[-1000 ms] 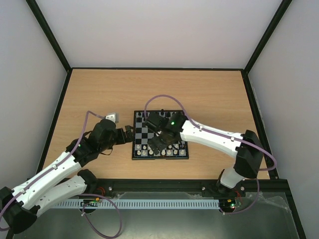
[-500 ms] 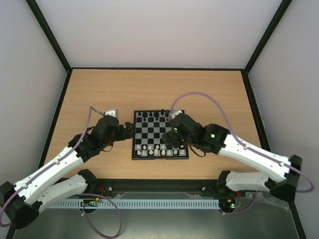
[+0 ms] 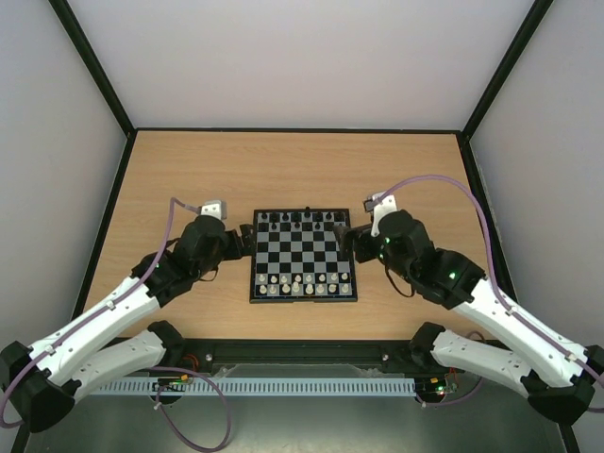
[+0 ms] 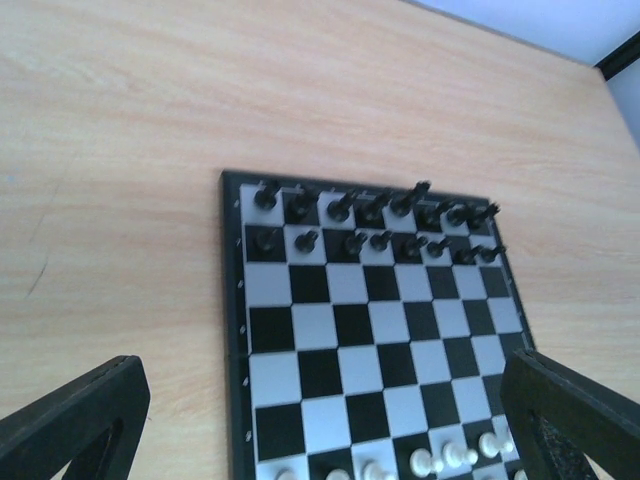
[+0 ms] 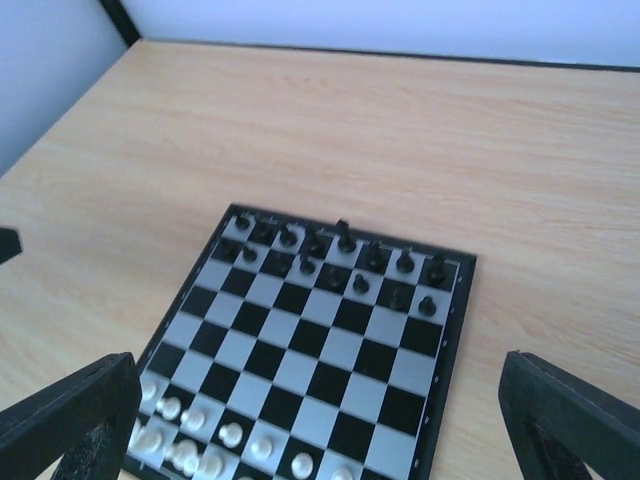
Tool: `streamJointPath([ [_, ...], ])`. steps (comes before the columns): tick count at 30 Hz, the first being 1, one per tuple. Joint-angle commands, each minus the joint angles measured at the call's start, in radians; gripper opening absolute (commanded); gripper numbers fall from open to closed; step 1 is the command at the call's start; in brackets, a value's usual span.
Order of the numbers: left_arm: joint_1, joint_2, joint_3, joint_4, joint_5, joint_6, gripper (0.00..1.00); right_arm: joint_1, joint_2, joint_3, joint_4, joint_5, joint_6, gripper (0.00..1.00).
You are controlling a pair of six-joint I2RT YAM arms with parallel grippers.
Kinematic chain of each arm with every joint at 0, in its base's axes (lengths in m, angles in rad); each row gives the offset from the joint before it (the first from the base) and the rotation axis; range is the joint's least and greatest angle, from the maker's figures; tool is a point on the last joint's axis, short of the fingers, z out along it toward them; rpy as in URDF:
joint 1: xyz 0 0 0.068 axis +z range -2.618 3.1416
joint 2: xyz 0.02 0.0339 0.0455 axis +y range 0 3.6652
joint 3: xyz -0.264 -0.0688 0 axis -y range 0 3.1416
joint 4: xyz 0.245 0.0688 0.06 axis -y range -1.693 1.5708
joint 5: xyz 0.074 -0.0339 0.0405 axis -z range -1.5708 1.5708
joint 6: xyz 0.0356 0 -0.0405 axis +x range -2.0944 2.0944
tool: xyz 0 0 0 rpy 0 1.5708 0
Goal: Set up the chess pieces on the board
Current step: Reset both arms
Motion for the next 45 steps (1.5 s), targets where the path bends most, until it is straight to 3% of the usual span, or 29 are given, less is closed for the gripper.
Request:
streamJointPath([
  [1, -0.002, 0.030, 0.019, 0.191, -0.043, 0.099, 0.99, -0.098, 0.026, -0.025, 0.135, -0.074, -0.015, 0.99],
  [14, 0.030, 0.306, 0.111, 0.496, -0.180, 0.313, 0.99, -0.524, 0.177, -0.040, 0.362, -0.240, 0.039, 0.99],
  [18, 0.115, 0.286, 0.071, 0.545, -0.188, 0.299, 0.99, -0.630, 0.156, -0.099, 0.397, -0.197, 0.053, 0.99],
  [21, 0.236, 0.236, 0.001, 0.596, -0.088, 0.271, 0.99, -0.696, 0.112, -0.167, 0.435, -0.173, 0.053, 0.99],
  [27, 0.355, 0.136, -0.134, 0.669, -0.068, 0.256, 0.99, -0.719, -0.031, -0.333, 0.550, 0.010, -0.022, 0.99],
  [31, 0.423, 0.122, -0.187, 0.700, -0.044, 0.247, 0.99, -0.719, -0.036, -0.423, 0.650, 0.070, -0.038, 0.99],
  [40, 0.494, 0.147, -0.283, 0.826, -0.023, 0.274, 0.99, -0.737, 0.217, -0.626, 1.092, 0.184, -0.064, 0.99],
  [45, 0.507, 0.168, -0.305, 0.861, -0.014, 0.282, 0.99, -0.802, 0.408, -0.631, 1.269, 0.133, -0.090, 0.99],
])
